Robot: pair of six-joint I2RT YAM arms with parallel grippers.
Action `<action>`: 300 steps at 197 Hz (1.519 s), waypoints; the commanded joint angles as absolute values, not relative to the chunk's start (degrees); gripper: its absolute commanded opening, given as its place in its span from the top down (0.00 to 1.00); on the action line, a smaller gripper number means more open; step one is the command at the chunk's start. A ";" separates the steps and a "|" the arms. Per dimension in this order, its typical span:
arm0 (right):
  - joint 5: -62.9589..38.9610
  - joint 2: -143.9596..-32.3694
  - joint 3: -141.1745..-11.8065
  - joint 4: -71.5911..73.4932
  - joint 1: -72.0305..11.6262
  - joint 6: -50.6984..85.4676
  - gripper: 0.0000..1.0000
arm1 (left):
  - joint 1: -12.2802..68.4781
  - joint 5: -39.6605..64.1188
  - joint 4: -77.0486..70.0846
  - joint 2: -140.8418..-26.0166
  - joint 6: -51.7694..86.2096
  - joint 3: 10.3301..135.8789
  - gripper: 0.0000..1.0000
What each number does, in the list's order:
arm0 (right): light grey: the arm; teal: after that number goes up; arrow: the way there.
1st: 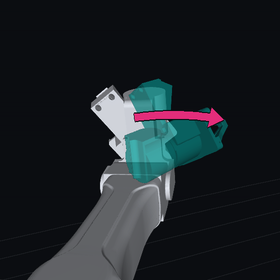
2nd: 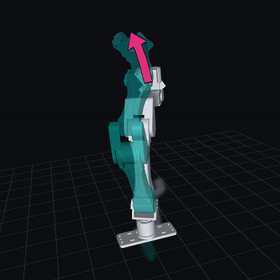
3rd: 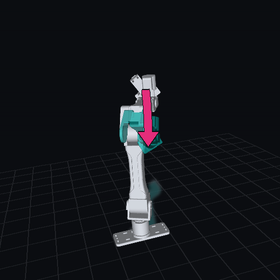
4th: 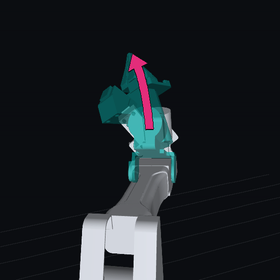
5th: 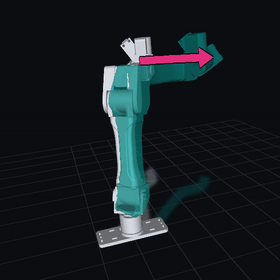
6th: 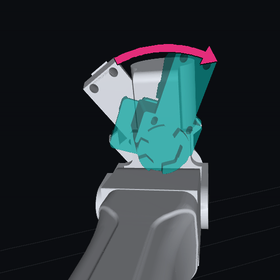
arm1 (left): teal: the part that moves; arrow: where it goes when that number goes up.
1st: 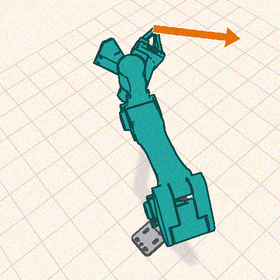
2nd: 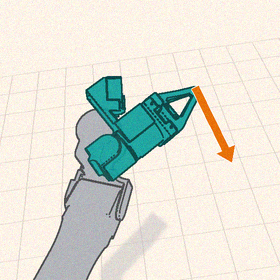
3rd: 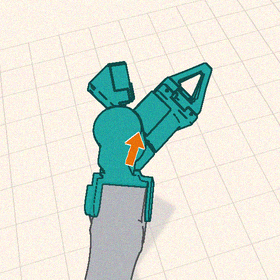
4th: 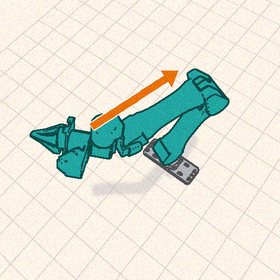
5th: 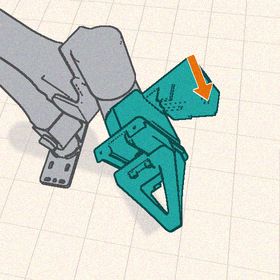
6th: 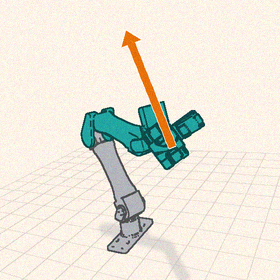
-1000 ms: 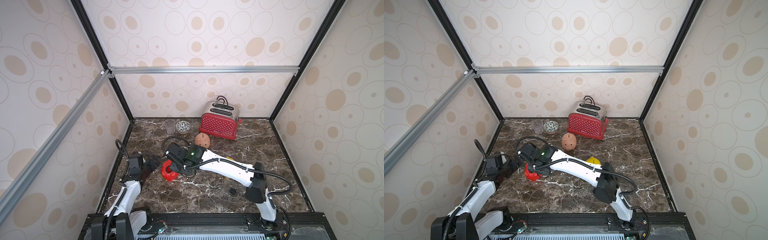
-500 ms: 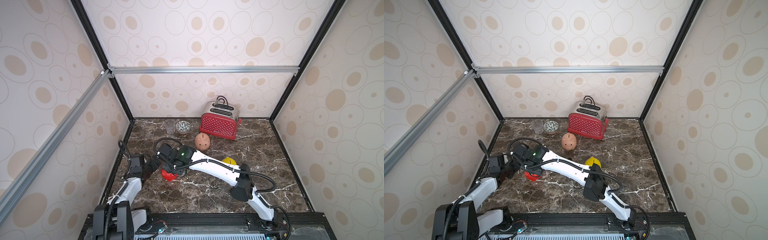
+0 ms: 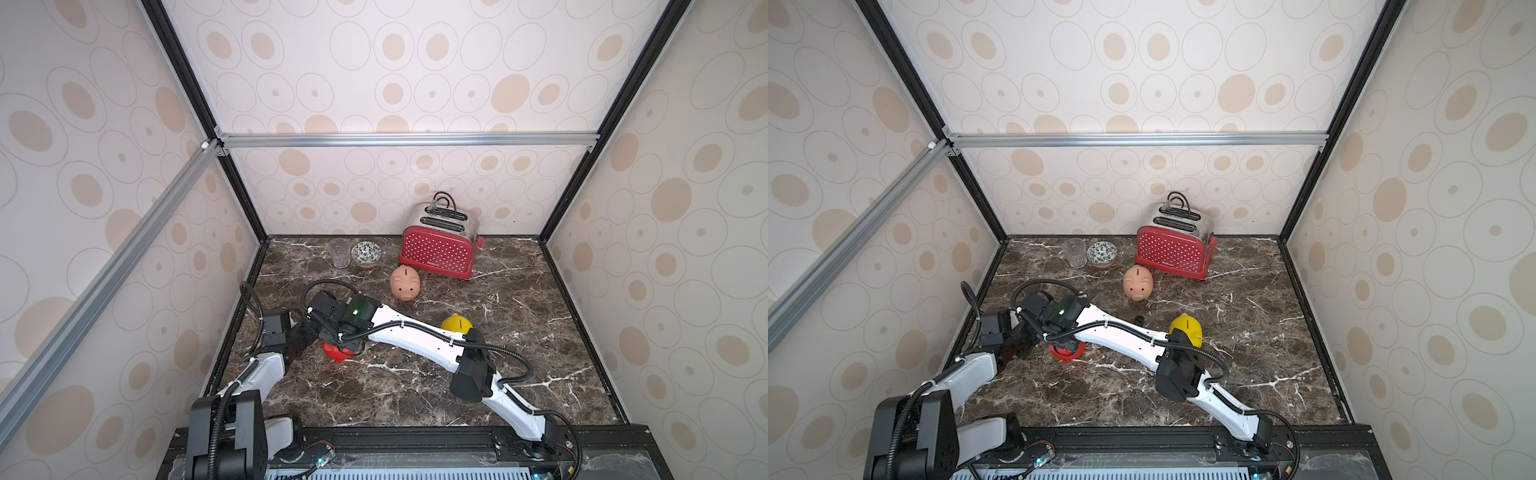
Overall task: Close piggy banks
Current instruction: Insert the knob into the piggy bank.
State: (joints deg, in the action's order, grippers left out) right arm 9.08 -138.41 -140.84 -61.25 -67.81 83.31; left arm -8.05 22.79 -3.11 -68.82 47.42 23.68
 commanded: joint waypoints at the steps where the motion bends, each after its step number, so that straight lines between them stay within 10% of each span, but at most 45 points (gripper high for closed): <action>1: 10.65 -139.76 -142.43 -62.67 -68.06 84.30 1.00 | -8.44 22.76 -4.04 -68.73 47.39 23.38 0.01; 300: 14.76 -143.24 -142.56 -64.12 -67.41 83.52 1.00 | -8.44 22.68 -4.67 -71.63 45.13 23.12 0.00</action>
State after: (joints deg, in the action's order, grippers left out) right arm 12.88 -141.45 -141.36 -61.82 -67.53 82.89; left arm -8.05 22.85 -3.86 -70.83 46.30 23.49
